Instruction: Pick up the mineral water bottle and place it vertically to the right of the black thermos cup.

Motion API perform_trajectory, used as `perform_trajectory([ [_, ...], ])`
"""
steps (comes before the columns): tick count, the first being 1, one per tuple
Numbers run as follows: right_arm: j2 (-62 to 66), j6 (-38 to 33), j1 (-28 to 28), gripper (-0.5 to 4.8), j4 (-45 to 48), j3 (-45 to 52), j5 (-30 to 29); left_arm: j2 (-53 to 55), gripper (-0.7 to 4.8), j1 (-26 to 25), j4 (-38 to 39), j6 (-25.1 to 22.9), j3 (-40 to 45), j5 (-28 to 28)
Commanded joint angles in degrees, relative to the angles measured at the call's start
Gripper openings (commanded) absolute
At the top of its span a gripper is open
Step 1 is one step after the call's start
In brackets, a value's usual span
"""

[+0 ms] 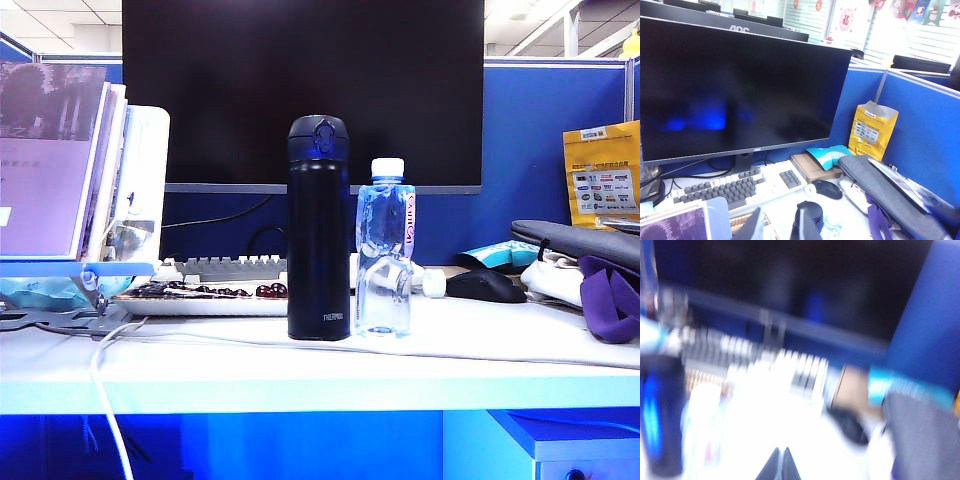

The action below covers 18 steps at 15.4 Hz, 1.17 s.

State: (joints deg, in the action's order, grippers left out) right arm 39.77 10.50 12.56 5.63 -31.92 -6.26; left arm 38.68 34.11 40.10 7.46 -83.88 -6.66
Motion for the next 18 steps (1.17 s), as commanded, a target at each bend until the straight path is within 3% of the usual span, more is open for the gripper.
perform_trajectory([
  [1,-6.58,-1.51,-0.04,-0.01,4.50,7.30,0.20,-0.04,1.11,-0.07,-0.28,-0.13,-0.13,0.02],
  [7,-26.23,-6.25,-2.95,-0.01,3.98,23.21,3.23,-0.04,1.11,-0.04,-0.26,-0.15,-0.13,0.04],
  [11,-39.63,-9.25,-3.52,-0.01,-4.22,29.07,8.39,-0.04,1.11,-0.04,-0.26,-0.15,-0.13,0.04],
  [16,-39.60,-8.94,-3.45,0.00,-15.74,31.63,9.33,-0.07,1.11,-0.04,0.11,-0.13,-0.09,0.24],
  [18,-39.60,-8.96,-3.43,0.22,-15.02,31.63,9.31,-0.07,1.11,-0.04,0.13,-0.13,-0.09,0.24],
])
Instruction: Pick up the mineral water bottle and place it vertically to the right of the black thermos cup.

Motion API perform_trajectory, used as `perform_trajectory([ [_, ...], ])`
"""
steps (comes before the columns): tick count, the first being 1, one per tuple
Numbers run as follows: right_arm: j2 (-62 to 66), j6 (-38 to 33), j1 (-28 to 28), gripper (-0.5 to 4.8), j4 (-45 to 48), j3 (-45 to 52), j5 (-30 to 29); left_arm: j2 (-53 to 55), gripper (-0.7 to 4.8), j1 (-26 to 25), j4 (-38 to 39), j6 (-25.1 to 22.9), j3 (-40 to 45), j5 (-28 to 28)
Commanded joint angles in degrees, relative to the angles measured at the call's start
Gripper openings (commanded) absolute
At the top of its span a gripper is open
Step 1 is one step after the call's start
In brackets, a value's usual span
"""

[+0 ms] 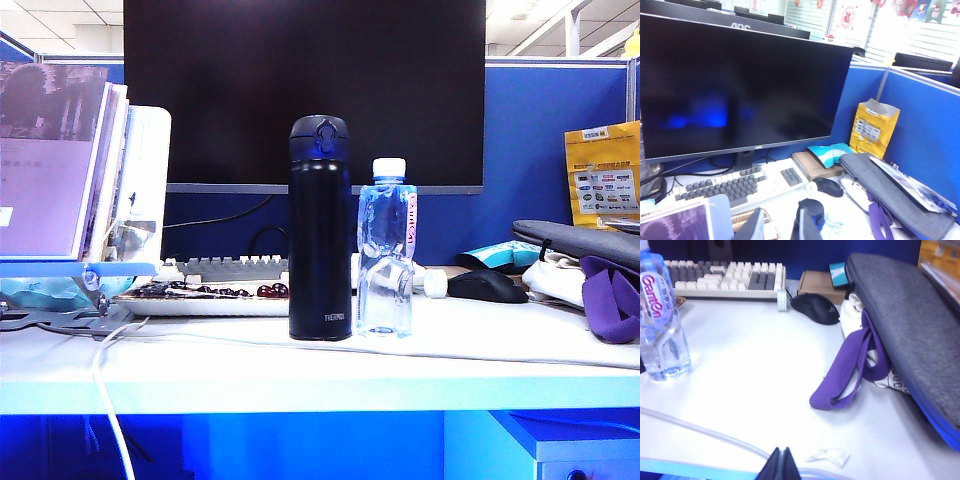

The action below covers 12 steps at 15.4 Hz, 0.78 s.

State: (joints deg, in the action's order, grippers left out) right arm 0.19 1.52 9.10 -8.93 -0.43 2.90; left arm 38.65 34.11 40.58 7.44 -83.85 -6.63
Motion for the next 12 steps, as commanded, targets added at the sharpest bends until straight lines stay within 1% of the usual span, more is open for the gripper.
perform_trajectory([
  [1,-0.02,-0.07,0.00,0.22,-0.66,0.13,-0.04,-0.04,1.11,-0.04,-0.37,-0.11,-0.11,0.22],
  [2,-0.02,-0.39,0.11,0.22,-0.20,0.13,-0.02,-0.04,1.11,-0.04,-0.37,-0.11,-0.11,0.22],
  [5,-0.02,-0.37,0.04,0.24,-0.15,0.13,3.17,-0.04,1.11,-0.04,-0.35,-0.11,-0.11,0.22],
  [12,-0.02,-0.39,0.04,0.24,-0.15,0.13,3.17,-0.02,1.11,-0.04,-0.35,-0.11,-0.11,0.22],
])
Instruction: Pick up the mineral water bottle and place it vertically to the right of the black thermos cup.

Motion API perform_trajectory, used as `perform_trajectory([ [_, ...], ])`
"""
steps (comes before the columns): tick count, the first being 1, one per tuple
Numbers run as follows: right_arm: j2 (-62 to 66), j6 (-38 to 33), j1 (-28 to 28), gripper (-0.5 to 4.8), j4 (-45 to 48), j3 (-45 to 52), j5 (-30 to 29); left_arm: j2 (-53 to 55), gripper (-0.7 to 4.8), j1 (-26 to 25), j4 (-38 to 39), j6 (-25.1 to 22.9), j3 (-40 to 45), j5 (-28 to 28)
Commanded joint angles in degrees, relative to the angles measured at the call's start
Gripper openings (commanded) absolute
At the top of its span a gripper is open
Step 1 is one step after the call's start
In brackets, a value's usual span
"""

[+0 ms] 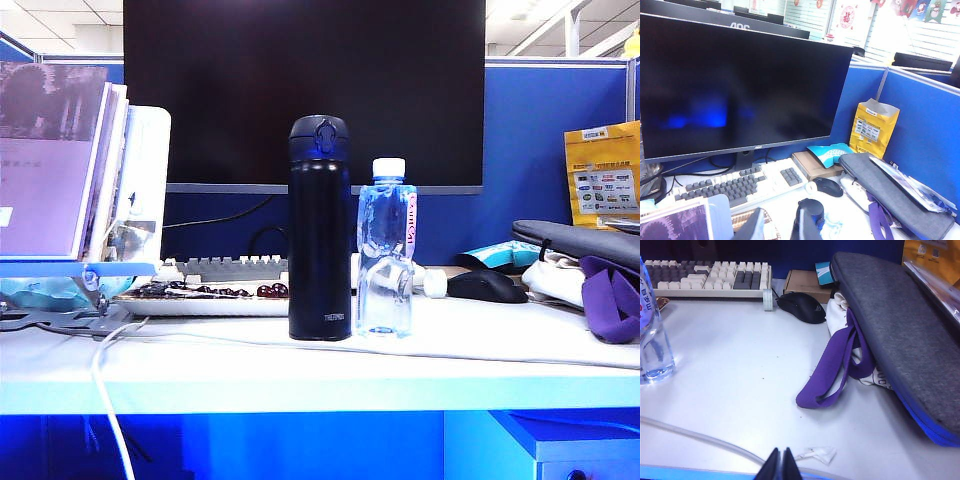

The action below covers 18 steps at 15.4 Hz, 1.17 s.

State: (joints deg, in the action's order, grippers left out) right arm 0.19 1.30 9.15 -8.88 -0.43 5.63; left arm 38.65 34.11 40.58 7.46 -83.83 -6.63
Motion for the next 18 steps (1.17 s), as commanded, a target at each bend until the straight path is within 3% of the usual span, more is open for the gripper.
perform_trajectory([
  [1,-0.02,-0.15,0.00,0.24,-0.20,0.13,0.44,-0.04,1.11,-0.04,-0.70,-1.97,-0.15,0.00],
  [2,-0.02,-0.15,0.00,0.24,-0.20,0.13,0.44,-0.04,1.11,-0.04,-2.19,-10.29,-0.17,-2.60],
  [3,-0.02,-0.17,0.00,0.24,-0.20,0.13,0.42,-0.04,1.11,-0.07,-2.64,-13.11,-0.17,-5.27],
  [6,-0.02,-0.15,0.00,0.24,-0.20,0.13,0.44,-0.15,1.11,-3.28,-2.08,-15.47,3.15,-6.62],
  [9,-0.02,-0.15,0.00,0.24,-0.20,0.13,0.44,-1.55,1.11,-10.71,-2.14,-15.72,10.95,-5.79],
  [12,-0.02,-0.17,0.00,0.24,-0.20,0.13,0.46,-4.59,1.11,-18.34,-8.20,-15.76,23.52,-0.04],
  [14,-0.02,-0.17,0.00,0.24,-0.20,0.13,0.46,-8.33,1.11,-23.37,-14.49,-15.37,34.53,7.37],
  [18,-0.02,-0.17,0.00,0.24,-0.20,0.13,0.46,-19.56,1.11,-25.86,-21.00,-12.81,52.83,7.93],
])
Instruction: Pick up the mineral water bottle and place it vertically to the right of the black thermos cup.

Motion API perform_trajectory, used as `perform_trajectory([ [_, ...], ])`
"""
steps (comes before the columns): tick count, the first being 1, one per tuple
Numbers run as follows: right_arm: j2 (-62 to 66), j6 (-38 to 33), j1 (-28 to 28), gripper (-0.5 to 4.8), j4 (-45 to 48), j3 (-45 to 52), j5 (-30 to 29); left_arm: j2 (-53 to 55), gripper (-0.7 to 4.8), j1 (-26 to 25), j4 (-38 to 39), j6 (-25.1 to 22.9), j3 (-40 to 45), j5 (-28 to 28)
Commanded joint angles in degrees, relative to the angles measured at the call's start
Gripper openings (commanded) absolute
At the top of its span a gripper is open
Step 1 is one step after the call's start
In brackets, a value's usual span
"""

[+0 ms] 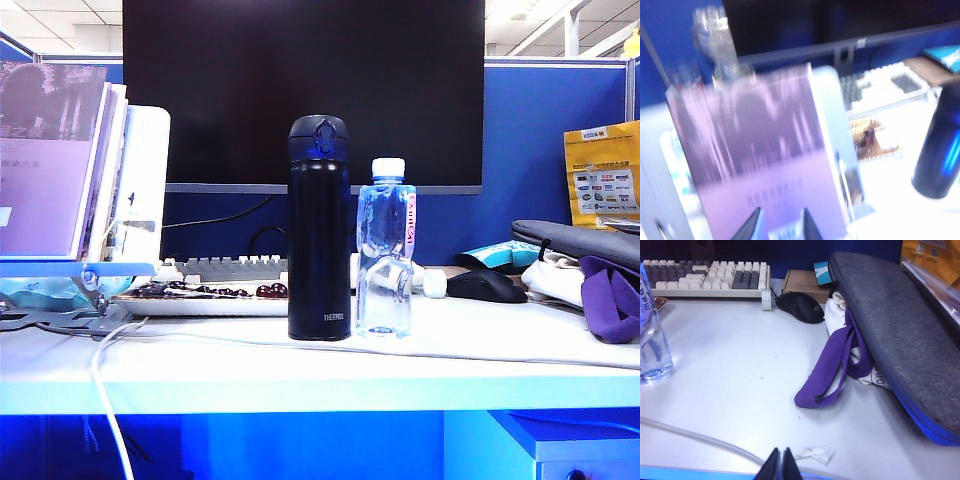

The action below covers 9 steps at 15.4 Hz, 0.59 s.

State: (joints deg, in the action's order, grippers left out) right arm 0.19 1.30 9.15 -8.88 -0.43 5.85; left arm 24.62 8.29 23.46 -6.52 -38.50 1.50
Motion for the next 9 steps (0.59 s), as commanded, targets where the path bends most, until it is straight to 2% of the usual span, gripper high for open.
perform_trajectory([
  [1,-0.02,-0.17,0.00,0.24,-0.20,0.13,0.24,-8.52,1.11,-0.04,-4.39,1.66,11.06,-0.22],
  [5,-0.02,-0.17,0.00,0.24,-0.20,0.13,0.22,-18.08,1.11,-1.77,-7.37,4.66,21.75,-0.74],
  [9,-0.02,-0.15,0.00,0.24,-0.20,0.13,0.24,-23.19,1.11,-9.40,-7.23,5.16,26.86,0.26],
])
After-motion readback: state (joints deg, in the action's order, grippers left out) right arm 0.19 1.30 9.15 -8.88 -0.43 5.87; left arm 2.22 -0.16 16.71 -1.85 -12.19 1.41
